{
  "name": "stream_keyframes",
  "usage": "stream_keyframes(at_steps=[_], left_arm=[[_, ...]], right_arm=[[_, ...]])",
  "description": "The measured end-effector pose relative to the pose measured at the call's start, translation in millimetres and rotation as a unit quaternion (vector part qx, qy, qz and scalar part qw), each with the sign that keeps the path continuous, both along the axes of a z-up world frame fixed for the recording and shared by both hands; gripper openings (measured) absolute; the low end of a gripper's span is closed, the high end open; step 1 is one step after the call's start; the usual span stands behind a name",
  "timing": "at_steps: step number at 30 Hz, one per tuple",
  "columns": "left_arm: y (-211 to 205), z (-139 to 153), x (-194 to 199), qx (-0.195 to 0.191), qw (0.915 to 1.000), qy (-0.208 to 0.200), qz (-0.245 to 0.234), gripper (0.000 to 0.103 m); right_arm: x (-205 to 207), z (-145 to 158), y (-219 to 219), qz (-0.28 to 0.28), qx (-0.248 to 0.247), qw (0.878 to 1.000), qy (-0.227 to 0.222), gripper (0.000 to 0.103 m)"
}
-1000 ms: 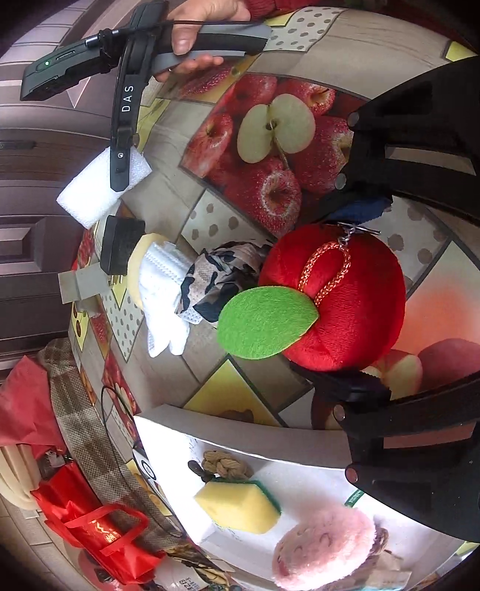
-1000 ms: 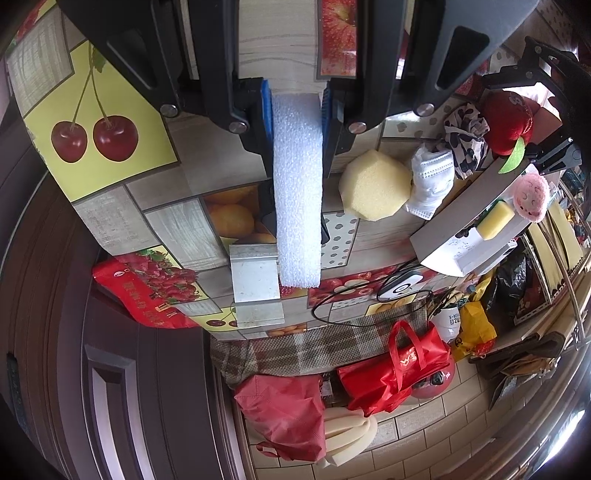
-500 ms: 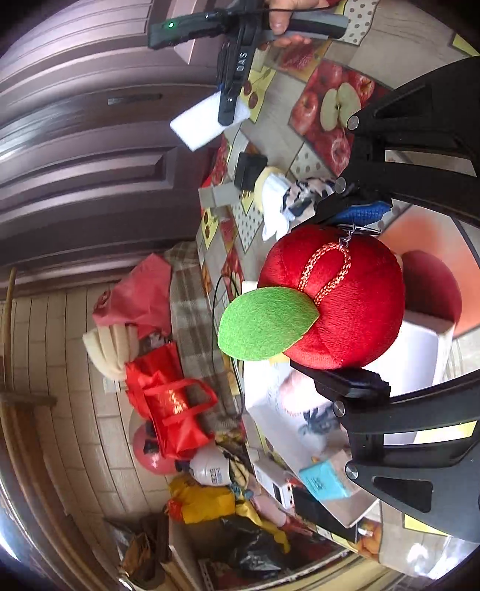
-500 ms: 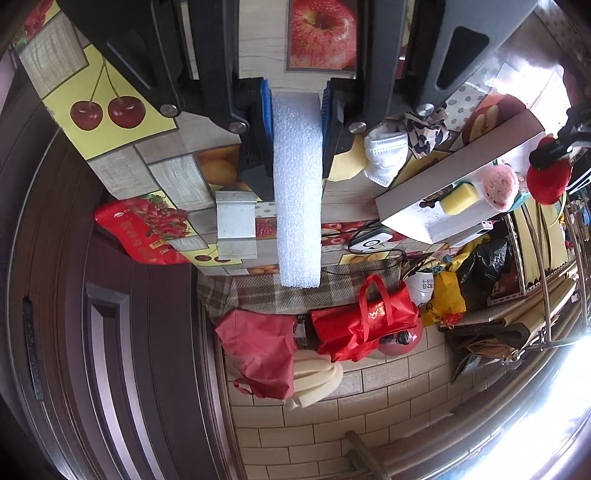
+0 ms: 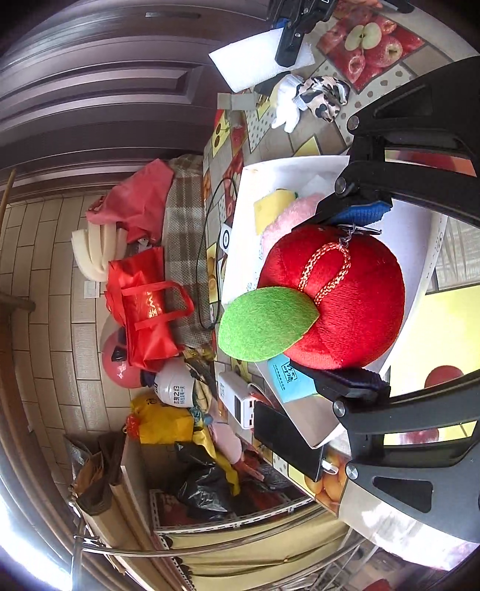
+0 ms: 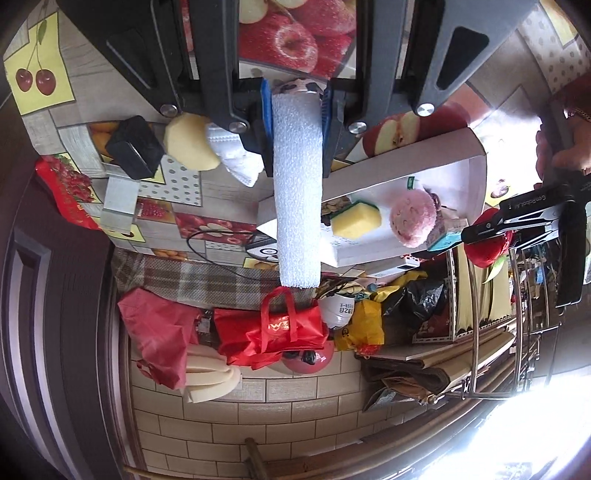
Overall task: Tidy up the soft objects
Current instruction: 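Carry the foam strip and apple plush with both grippers over the tray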
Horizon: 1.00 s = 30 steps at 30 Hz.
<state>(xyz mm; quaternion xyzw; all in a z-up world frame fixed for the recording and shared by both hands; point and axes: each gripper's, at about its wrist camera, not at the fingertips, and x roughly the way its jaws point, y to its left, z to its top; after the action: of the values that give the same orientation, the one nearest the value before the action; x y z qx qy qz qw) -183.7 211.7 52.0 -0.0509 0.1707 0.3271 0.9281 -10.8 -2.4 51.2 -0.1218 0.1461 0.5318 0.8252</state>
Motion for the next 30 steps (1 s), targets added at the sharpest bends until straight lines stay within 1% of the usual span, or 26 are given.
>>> stream_keyframes(at_steps=[5,7,11,15,17,23,26,29,30], left_arm=[[18,-2,7,-0.012,0.9999,0.007,0.008,0.062],[25,-4,11,-0.024,0.9996,0.014,0.01,0.062],[39,-8,22,-0.051,0.9979,0.036,0.015,0.062],[50,-7,29,-0.04,0.9983,0.032,0.028,0.062],[57,-7,35,-0.043,0.998,0.033,0.033,0.062],[70,-7,49,-0.035,0.9973,0.04,0.051,0.062],[72,-7,54,-0.029,0.9971,0.045,0.054,0.062],[74,-7,59,-0.027,0.9969,0.051,0.054,0.062],[74,-7,60,-0.027,0.9968,0.053,0.054,0.062]], right_arm=[[-9,-2,36,0.025,-0.008,1.0,0.016,0.019],[-12,-3,51,0.033,-0.009,0.999,0.022,0.019],[-16,-6,84,0.045,-0.028,0.998,0.03,0.019],[-16,-11,112,0.054,-0.056,0.996,0.043,0.019],[-16,-12,122,0.06,-0.063,0.995,0.05,0.019],[-21,-16,152,0.075,-0.096,0.992,0.041,0.019],[-18,-17,169,0.066,-0.108,0.991,0.037,0.019],[-5,-16,180,0.032,-0.104,0.993,0.036,0.019],[1,-16,182,0.018,-0.1,0.994,0.042,0.019]])
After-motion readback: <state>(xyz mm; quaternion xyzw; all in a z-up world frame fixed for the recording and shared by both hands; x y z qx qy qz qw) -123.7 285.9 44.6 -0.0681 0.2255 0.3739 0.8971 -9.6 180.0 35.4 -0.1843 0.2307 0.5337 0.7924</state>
